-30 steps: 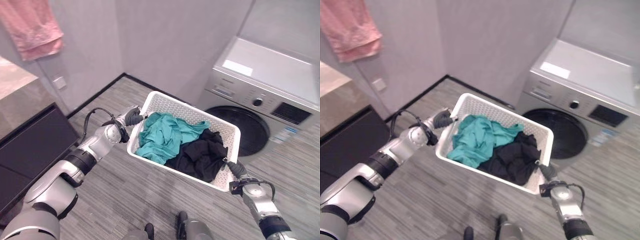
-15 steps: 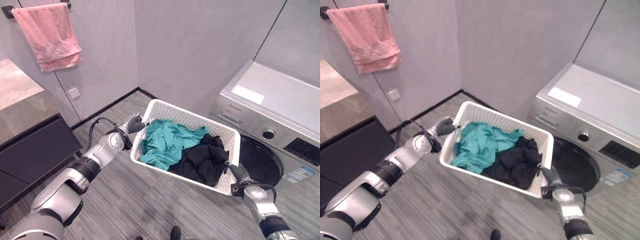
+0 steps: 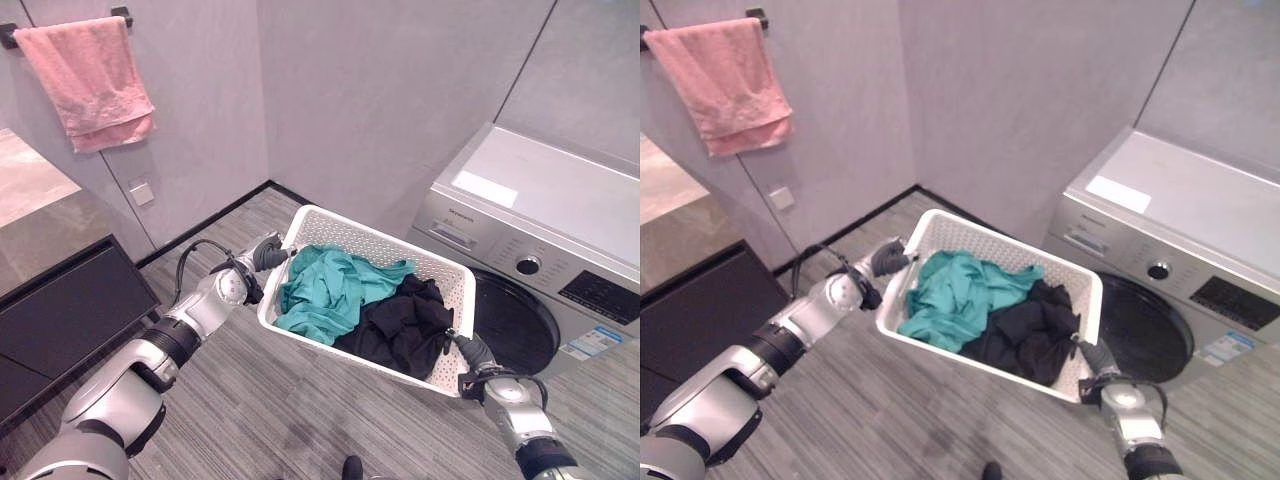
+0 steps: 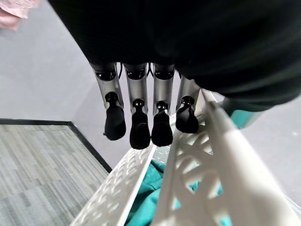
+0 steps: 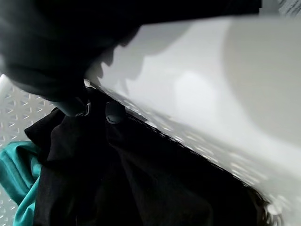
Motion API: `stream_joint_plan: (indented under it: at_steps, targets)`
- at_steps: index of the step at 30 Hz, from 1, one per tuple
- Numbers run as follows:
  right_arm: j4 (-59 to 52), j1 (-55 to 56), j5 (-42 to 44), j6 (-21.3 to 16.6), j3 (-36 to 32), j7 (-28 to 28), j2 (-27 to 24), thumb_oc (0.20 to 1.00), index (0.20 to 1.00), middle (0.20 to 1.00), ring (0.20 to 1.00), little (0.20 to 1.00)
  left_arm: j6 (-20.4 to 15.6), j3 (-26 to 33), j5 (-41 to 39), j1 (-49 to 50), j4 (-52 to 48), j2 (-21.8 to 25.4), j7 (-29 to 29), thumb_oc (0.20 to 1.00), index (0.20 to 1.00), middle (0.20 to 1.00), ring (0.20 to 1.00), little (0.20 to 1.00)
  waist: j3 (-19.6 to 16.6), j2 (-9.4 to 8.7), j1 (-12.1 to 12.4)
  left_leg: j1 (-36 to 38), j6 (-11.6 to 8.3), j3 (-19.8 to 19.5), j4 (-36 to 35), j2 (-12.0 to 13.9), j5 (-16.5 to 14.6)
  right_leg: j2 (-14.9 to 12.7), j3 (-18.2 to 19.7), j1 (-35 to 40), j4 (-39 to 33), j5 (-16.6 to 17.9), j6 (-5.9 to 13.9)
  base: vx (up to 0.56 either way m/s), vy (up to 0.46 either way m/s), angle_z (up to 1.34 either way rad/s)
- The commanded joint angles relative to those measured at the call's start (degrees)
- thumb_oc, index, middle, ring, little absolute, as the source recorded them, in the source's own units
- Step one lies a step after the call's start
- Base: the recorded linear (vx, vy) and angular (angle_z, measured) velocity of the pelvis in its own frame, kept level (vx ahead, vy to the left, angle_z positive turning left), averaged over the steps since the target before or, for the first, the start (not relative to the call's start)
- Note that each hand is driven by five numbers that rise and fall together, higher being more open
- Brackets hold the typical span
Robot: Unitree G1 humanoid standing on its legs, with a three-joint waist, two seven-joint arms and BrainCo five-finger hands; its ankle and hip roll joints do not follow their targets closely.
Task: Grab the laundry basket,head to the washer,open it,put in the laundry and shut it.
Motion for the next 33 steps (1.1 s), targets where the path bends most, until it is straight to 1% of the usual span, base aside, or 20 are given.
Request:
stream_joint_plan:
  at_steps: [1, 5, 11, 18, 19, 23, 27, 33]
  targets:
    - [0.82, -0.34, 2.57, -2.50, -5.01, -2.39, -5.94, 0.200, 0.200, 0.200, 0.200, 0.200, -1.82, 5.84, -0.92, -4.98, 5.38, -0.98, 2.96, 0.200, 0.200, 0.200, 0.200, 0.200, -4.96, 4.04, 0.41, -2.65, -0.60, -0.41, -0.33, 2.74, 0.03, -2.60, -2.71, 4.98, 0.63, -8.14, 6.86, 0.02, 0.016, -0.17]
    - [-0.06, -0.28, 2.33, -2.48, -6.01, -3.22, -6.03, 0.200, 0.200, 0.200, 0.200, 0.200, -1.63, 6.85, -0.96, -2.81, 4.71, -1.25, 2.54, 0.200, 0.200, 0.200, 0.200, 0.200, -5.02, 4.26, -0.74, -1.99, -0.58, 0.67, -0.36, 2.91, -0.55, -2.57, -1.65, 4.88, 0.49, -8.14, 6.80, 0.02, 0.018, -0.15]
    - [-1.12, -0.69, 1.52, -2.14, -5.76, -3.52, -6.18, 0.200, 0.200, 0.200, 0.200, 0.200, -0.94, 8.03, -0.63, -2.48, 5.32, -0.87, 2.80, 0.200, 0.200, 0.200, 0.200, 0.200, -5.22, 4.50, -2.25, -1.53, -0.47, 1.82, -0.36, 3.14, -1.04, -2.50, -0.33, 4.40, 0.61, -8.07, 6.71, 0.01, 0.003, -0.04]
    - [-0.74, -2.28, 1.26, -1.41, -4.78, -3.84, -5.89, 0.200, 0.200, 0.200, 0.200, 0.200, -0.66, 8.37, -1.02, -2.27, 6.80, -2.00, 3.23, 0.200, 0.200, 0.200, 0.200, 0.200, -5.53, 4.77, -3.21, -1.17, -0.49, 2.44, -0.36, 3.23, -1.49, -2.31, 0.51, 4.14, 0.76, -8.27, 6.51, 0.03, 0.002, -0.06]
    - [4.15, 1.76, -5.57, -0.11, 7.64, 0.92, 3.32, 0.200, 0.200, 0.200, 0.200, 0.200, -1.34, 34.97, 2.77, 40.04, -17.44, -8.62, 5.75, 0.200, 0.200, 0.200, 0.200, 0.200, -1.67, 6.56, 2.49, -9.64, -3.49, 7.81, -0.36, 7.11, 1.36, -6.79, -5.99, 1.06, 0.11, -9.61, 4.15, 0.04, -0.008, -0.04]
    - [4.44, 2.12, -5.59, 0.05, 7.53, 0.70, 3.19, 0.200, 0.200, 0.200, 0.200, 0.200, -1.15, 34.18, 1.85, 40.08, -15.46, -8.96, 5.77, 0.200, 0.200, 0.200, 0.200, 0.200, -2.11, 6.91, 2.22, -8.68, -3.43, 7.20, -0.36, 7.02, 1.01, -6.87, -6.39, 1.66, 0.11, -9.33, 4.17, 0.02, -0.013, -0.61]
    - [1.88, 2.41, -4.81, -0.06, 7.40, 1.01, 3.08, 0.200, 0.200, 0.200, 0.200, 0.200, -1.14, 34.33, 1.69, 40.82, -15.27, -8.66, 5.59, 0.200, 0.200, 0.200, 0.200, 0.200, -2.49, 7.04, 2.22, -8.29, -3.41, 6.62, -0.36, 6.84, 0.60, -6.83, -6.18, 1.56, 0.11, -9.08, 4.16, 0.04, 0.010, 0.11]
    - [-10.55, 4.39, -5.91, -0.76, 6.28, 2.19, 0.76, 0.200, 0.200, 0.200, 0.200, 0.200, -1.05, 36.09, 2.54, 42.20, -15.65, -7.75, 5.46, 0.200, 0.200, 0.200, 0.200, 0.200, -1.51, 6.76, 1.91, -8.63, -3.15, 6.28, -0.36, 6.58, 0.11, -6.92, -5.41, 0.64, 0.11, -8.47, 4.41, 0.02, 0.018, 0.09]
